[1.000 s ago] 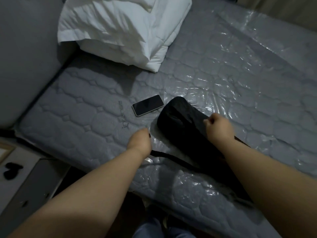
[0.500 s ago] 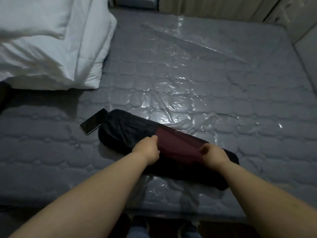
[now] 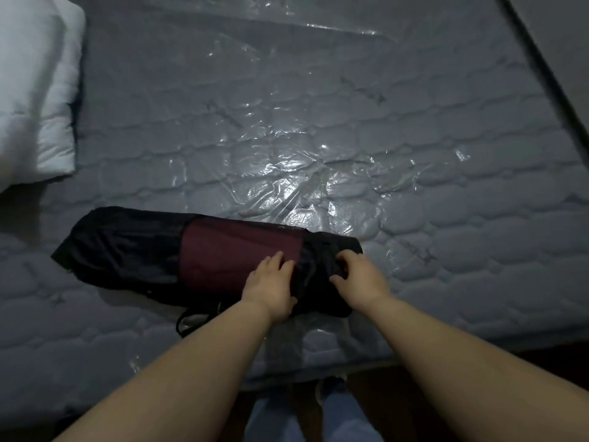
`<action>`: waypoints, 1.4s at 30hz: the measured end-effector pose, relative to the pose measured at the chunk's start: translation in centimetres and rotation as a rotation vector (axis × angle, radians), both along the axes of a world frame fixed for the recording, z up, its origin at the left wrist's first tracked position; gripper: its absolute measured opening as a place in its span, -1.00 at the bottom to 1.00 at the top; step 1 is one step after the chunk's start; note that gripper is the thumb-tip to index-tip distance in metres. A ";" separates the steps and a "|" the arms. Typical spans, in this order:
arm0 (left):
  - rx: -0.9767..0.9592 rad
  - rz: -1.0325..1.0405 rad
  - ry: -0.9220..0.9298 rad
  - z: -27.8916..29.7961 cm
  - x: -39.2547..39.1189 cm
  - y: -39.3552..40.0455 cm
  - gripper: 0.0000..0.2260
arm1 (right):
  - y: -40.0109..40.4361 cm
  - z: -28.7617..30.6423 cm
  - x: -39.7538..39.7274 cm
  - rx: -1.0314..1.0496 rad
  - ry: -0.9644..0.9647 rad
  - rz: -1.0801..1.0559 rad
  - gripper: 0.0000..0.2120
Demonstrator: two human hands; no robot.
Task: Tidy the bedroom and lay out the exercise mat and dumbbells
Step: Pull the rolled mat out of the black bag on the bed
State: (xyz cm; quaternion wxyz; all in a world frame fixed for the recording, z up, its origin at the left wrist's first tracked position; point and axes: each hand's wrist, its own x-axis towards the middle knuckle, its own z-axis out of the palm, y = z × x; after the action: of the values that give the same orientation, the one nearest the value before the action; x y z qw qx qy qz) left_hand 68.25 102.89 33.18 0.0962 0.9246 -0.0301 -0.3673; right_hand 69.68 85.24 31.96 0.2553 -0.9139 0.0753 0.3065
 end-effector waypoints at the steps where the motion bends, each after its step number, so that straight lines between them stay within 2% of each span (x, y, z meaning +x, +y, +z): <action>1: 0.015 -0.016 -0.001 -0.5 0.0 0.0 -0.29 | 0.7 -0.3 0.1 0.002 -0.026 0.020 -0.57; 6: 0.081 -0.091 0.015 -2.9 0.6 0.3 -0.17 | 3.9 -2.1 0.5 -0.111 -0.066 -0.034 -0.50; 10: 0.100 -0.128 0.031 -3.7 1.3 0.4 -0.15 | 4.6 -2.6 2.5 -0.156 -0.085 -0.082 -0.77; 11: 0.109 -0.148 0.028 -3.8 1.5 0.5 -0.15 | 4.4 -2.7 2.9 -0.162 -0.079 -0.084 -0.78; 21: 0.171 -0.145 0.053 -3.7 6.9 1.0 -0.24 | -6.9 -0.3 4.6 -0.468 -0.049 -0.239 -0.84; 25: 0.156 -0.008 0.021 -3.6 9.4 0.6 -0.38 | -8.2 -0.3 5.0 -0.495 -0.019 -0.228 -0.83; 30: 0.233 0.119 -0.286 -2.9 11.6 -0.7 -0.70 | -12.2 0.3 3.9 -0.558 -0.014 -0.389 -0.80; 31: 0.224 0.121 -0.307 -2.9 11.6 -1.3 -0.71 | -13.2 0.8 3.6 -0.537 -0.024 -0.428 -0.81; 33: 0.173 0.116 -0.244 -3.0 11.4 -2.0 -0.61 | -14.0 1.6 3.6 -0.450 -0.040 -0.412 -0.82; 37: 0.052 0.155 -0.100 -1.7 10.1 -3.2 -0.43 | -11.4 3.6 4.1 -0.178 -0.052 -0.167 -0.83; 39: -0.071 0.143 -0.064 0.2 9.0 -3.8 -0.29 | -9.2 5.0 4.4 0.010 -0.029 -0.062 -0.83; 42: -0.361 0.152 -0.016 4.3 7.1 -5.0 -0.12 | -5.8 8.5 5.4 0.250 -0.050 0.027 -0.85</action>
State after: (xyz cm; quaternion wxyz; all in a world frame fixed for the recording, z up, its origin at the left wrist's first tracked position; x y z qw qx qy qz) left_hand 75.34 97.84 37.44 0.2877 0.8948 -0.0262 -0.3403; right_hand 75.03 79.42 40.43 0.3649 -0.8831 0.0177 0.2942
